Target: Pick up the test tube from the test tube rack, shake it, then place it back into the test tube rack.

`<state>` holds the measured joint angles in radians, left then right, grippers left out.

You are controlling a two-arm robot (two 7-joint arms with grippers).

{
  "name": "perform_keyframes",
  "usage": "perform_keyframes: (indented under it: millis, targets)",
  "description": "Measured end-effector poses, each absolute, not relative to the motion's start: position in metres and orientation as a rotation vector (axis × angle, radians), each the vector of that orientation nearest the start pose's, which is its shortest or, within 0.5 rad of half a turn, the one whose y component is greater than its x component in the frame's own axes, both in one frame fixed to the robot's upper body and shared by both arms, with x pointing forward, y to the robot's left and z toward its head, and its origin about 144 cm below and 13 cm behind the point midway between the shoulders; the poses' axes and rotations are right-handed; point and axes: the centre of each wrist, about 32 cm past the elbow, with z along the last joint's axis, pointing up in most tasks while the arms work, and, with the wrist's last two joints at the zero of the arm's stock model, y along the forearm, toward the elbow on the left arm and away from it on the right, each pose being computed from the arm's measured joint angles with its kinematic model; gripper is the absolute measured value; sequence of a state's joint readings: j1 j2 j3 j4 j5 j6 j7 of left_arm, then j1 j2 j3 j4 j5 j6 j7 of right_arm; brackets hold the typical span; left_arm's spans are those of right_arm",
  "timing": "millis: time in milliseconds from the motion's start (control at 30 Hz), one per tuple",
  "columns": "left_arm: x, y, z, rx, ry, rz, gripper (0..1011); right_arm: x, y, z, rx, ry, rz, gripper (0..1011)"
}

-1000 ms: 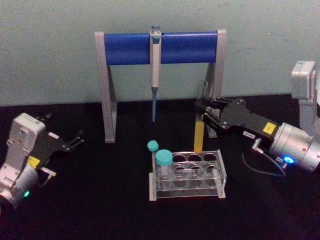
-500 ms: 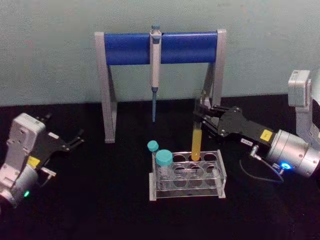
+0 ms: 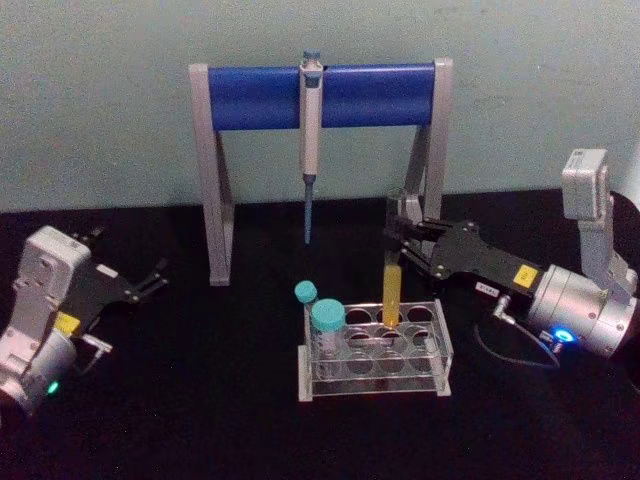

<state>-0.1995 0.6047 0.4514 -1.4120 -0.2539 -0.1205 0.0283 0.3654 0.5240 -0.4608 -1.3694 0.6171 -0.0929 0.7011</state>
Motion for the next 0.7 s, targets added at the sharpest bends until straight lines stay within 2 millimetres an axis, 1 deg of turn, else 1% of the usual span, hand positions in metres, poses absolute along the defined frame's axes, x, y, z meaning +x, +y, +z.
perform_keyframes:
  millis: [700]
  targets:
    - [0.489, 0.31, 1.14, 0.304, -0.285, 1.248, 1001, 0.543, -0.282, 1.173, -0.036, 0.004, -0.584, 228]
